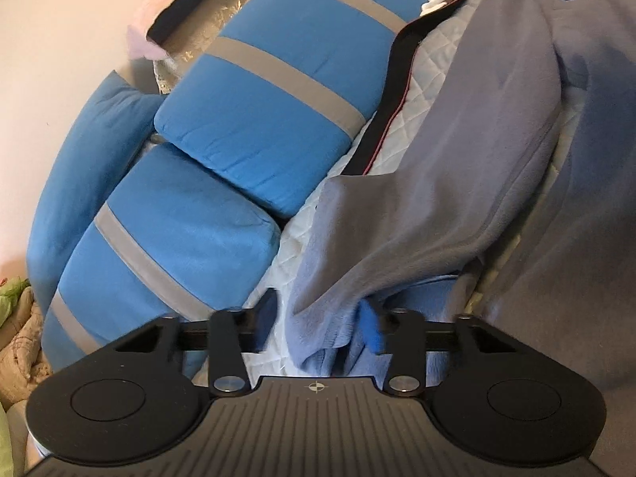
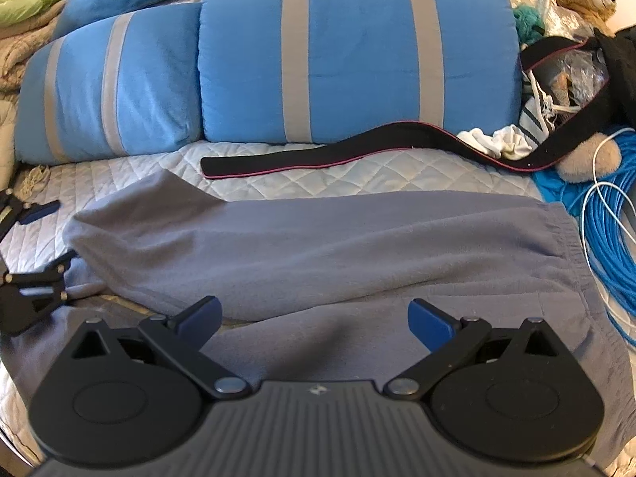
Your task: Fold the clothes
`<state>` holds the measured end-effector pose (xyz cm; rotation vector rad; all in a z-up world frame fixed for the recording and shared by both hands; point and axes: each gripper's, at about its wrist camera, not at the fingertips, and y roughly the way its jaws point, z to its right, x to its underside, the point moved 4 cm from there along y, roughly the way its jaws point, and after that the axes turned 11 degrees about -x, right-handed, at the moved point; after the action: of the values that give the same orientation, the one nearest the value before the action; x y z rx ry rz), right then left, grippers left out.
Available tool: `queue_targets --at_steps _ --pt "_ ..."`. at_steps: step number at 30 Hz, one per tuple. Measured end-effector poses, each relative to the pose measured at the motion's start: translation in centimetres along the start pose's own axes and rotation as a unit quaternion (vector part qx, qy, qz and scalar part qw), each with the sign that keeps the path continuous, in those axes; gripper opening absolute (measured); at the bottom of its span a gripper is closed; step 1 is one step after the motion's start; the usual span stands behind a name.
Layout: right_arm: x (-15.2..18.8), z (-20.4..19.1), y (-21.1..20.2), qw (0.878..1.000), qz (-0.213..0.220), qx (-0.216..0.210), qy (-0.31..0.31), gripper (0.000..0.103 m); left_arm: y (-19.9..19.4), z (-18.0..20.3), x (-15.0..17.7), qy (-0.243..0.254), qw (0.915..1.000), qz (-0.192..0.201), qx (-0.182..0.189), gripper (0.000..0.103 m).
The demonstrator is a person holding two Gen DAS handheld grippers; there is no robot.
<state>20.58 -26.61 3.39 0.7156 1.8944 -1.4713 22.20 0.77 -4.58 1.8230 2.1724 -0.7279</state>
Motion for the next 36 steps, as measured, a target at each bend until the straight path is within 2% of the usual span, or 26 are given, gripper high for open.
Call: queue_targets --at_steps 1,2,4,7,10,13,16,18,19,24,30,36 --pt "0.0 -0.2 0.0 1.000 0.002 -0.001 -0.006 0.103 0.3 0.2 0.0 -0.001 1.0000 -0.004 0.006 0.025" --pt "0.0 -0.3 0.1 1.000 0.004 -0.001 -0.012 0.103 0.5 0.3 0.0 -0.004 0.9999 -0.006 0.010 0.012" --pt "0.0 -1.0 0.2 0.999 0.009 -0.005 -0.032 0.103 0.9 0.3 0.1 -0.010 0.9998 -0.011 0.009 0.005" --pt "-0.2 -2.9 0.4 0.995 0.034 -0.022 -0.096 0.103 0.7 -1.0 0.0 -0.044 0.9990 -0.005 -0.003 0.004" --pt "-0.2 -5.2 0.4 0.982 0.073 -0.050 -0.167 0.102 -0.1 -1.9 -0.3 -0.067 0.9974 0.019 -0.019 0.004" --pt "-0.7 -7.1 1.1 0.968 0.102 -0.099 -0.208 0.094 -0.8 -2.3 -0.6 -0.078 0.9956 0.042 -0.028 0.004" --pt "-1.0 -9.0 2.6 0.952 0.109 -0.142 -0.248 0.084 -1.2 -2.7 -1.0 -0.094 0.9939 0.050 -0.028 0.004" --pt "-0.9 -10.1 3.6 0.942 0.107 -0.153 -0.278 0.073 -1.3 -2.9 -1.2 -0.104 0.9929 0.052 -0.022 0.004" --pt "-0.8 -10.7 4.0 0.938 0.106 -0.155 -0.290 0.071 -1.3 -3.0 -1.3 -0.108 0.9925 0.054 -0.021 0.004" --pt "-1.2 -11.6 5.7 0.936 0.097 -0.162 -0.297 0.058 -1.6 -3.5 -1.5 -0.125 0.9902 0.060 -0.015 0.004" --pt "-1.4 -11.9 6.9 0.937 0.088 -0.155 -0.302 0.054 -1.9 -4.2 -1.8 -0.153 0.9863 0.062 -0.005 0.004" --pt "-0.9 -12.5 7.3 0.928 0.083 -0.145 -0.333 0.051 -1.9 -4.5 -2.0 -0.165 0.9842 0.063 -0.003 0.004"
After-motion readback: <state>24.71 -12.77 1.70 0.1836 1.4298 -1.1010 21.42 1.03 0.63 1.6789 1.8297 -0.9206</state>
